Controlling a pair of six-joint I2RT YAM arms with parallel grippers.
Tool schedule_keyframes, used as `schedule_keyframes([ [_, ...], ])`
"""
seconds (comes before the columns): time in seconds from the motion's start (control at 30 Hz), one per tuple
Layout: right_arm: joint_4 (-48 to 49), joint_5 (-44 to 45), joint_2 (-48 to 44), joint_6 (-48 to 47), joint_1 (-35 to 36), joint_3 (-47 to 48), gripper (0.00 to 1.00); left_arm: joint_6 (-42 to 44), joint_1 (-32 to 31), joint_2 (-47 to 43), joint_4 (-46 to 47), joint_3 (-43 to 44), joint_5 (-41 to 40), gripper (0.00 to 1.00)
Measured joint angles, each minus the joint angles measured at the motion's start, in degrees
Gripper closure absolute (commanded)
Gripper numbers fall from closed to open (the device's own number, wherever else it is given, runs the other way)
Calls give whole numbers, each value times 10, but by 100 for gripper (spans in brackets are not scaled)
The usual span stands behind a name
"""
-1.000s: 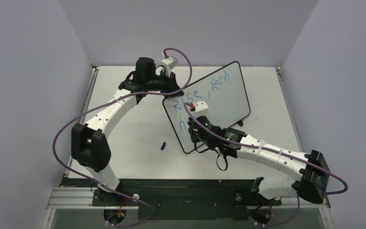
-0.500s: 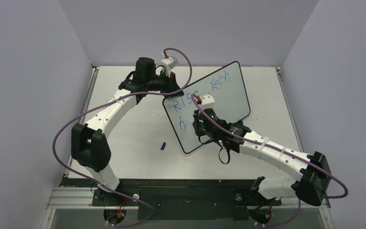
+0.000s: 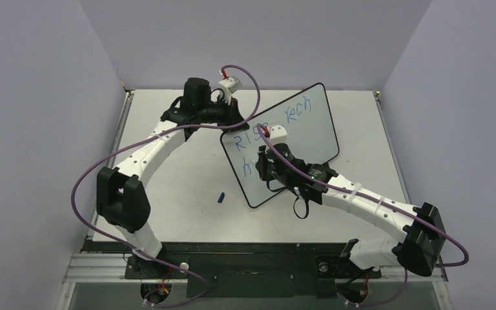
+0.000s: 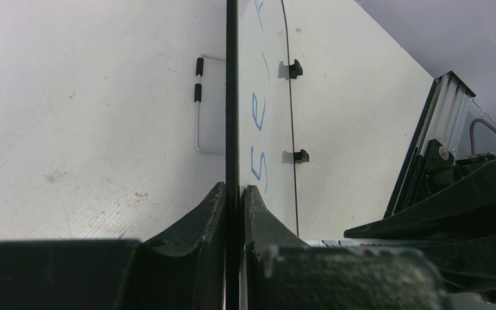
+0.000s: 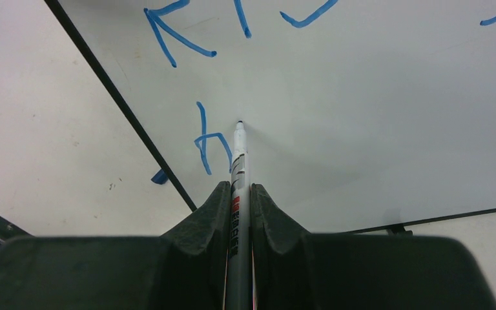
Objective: Write a sentence on the whiteboard
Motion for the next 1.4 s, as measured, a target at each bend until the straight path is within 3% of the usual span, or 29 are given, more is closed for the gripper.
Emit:
schedule_keyframes([
  [0.37,12,-2,13,1,-6,-2,100,0,0,0,0,-1,-4,100],
  [0.87,28,-7,-14,29,3,-75,100,2,1,0,0,-1,-3,100],
  [1.4,7,-7,-26,24,3,-23,100,-1,0,0,0,-1,-3,100],
])
